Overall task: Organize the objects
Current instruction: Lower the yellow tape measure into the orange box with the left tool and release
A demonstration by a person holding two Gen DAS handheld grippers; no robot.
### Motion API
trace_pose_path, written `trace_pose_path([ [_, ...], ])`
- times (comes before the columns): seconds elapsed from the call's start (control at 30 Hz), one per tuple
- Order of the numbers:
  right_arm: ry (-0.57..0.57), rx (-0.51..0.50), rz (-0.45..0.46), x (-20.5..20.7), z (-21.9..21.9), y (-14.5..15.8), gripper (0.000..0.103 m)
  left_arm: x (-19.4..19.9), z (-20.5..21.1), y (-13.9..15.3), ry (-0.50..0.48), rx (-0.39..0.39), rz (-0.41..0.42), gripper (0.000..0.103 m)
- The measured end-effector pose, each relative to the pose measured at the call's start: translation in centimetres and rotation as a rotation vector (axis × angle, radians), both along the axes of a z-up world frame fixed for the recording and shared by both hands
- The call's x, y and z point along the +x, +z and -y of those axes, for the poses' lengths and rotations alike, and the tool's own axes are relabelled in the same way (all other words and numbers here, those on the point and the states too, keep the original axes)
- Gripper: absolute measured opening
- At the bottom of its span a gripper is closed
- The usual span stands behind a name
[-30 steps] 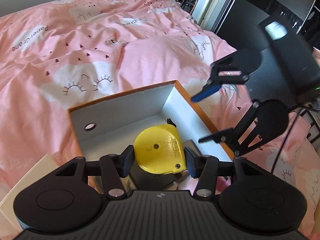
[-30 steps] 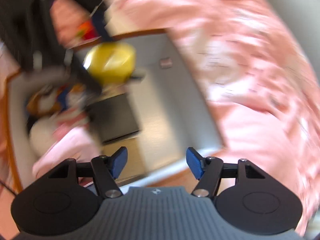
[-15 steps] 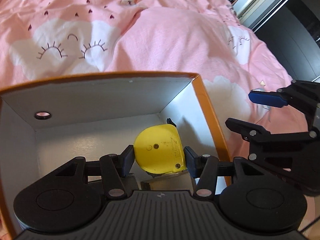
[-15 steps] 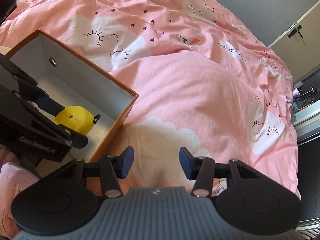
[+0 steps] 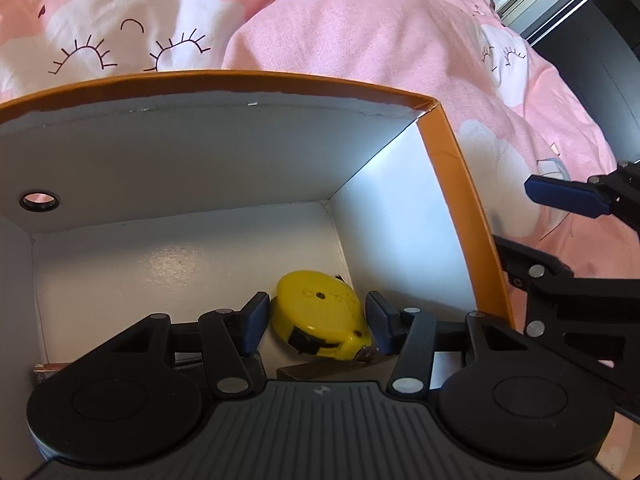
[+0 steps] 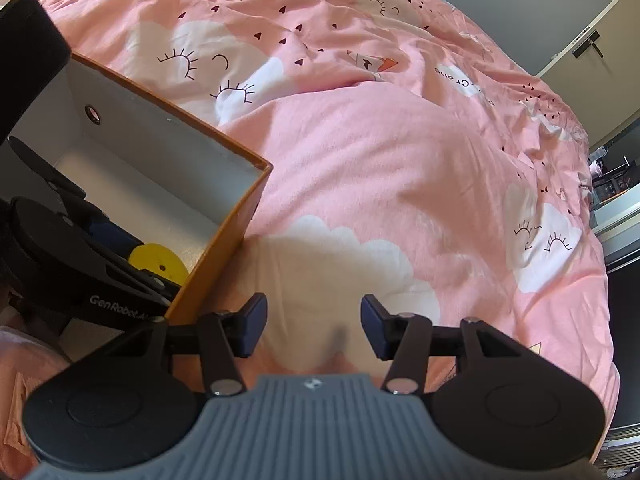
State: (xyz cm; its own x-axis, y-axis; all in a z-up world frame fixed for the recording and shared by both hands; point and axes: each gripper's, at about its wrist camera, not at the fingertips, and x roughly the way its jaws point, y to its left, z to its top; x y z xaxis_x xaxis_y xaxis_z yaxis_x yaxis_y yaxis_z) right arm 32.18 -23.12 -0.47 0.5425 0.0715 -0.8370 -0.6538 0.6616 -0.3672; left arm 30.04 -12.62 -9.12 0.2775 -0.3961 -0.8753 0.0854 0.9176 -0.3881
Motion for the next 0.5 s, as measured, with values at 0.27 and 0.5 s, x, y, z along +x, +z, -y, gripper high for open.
trace_pose_path([
  [0.27, 0.001, -0.008, 0.007, -0.3, -0.1, 0.2, 0.054, 0.1, -0.7, 0.4, -0.011, -0.062, -0.042, 0.050],
  [0.5, 0.011, -0.030, 0.025, -1.0, -0.4, 0.7, 0.053, 0.0, -1.4, 0.6, 0.005, -0.107, -0.056, 0.047],
])
